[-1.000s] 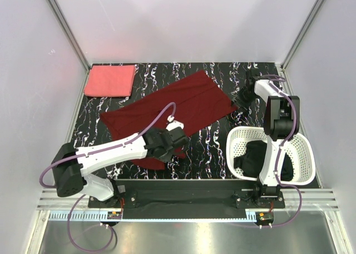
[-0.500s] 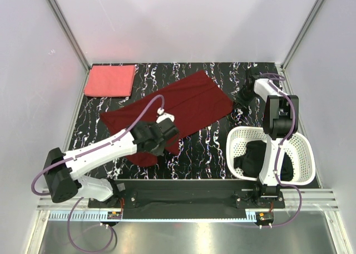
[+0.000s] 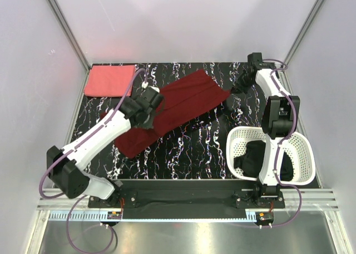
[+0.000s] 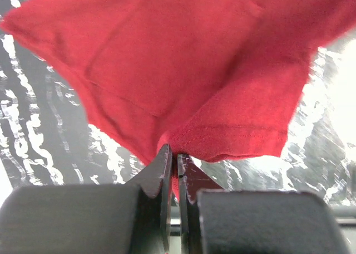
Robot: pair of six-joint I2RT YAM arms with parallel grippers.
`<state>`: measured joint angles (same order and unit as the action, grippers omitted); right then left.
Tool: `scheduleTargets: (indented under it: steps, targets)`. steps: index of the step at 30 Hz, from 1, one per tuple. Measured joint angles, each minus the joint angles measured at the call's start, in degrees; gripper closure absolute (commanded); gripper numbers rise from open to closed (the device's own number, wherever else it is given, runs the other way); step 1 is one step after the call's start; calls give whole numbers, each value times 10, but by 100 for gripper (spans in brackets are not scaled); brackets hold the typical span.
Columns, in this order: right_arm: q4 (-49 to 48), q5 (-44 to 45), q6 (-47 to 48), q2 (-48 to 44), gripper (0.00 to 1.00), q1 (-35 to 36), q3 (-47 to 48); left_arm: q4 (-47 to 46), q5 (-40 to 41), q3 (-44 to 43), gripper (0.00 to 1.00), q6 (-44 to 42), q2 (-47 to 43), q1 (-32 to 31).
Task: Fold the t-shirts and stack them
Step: Fold the tshirt
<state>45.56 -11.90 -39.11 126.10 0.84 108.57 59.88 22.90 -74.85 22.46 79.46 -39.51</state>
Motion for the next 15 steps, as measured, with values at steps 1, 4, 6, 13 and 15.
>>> scheduleTargets:
  steps: [1, 4, 6, 13, 15]
  targets:
    - [1, -3, -1, 3, 100, 1, 10, 1, 2, -8, 100, -8, 11, 13]
    - [4, -13, -4, 21, 100, 5, 37, 0, 11, -34, 100, -31, 42, 42]
    - [8, -14, -6, 37, 100, 9, 53, 0, 18, -53, 100, -45, 61, 58]
    - [21, -24, -16, 92, 100, 12, 107, -12, 34, -101, 100, -80, 102, 94]
    - [30, -26, -18, 107, 100, 12, 131, -18, 35, -109, 100, -89, 113, 100]
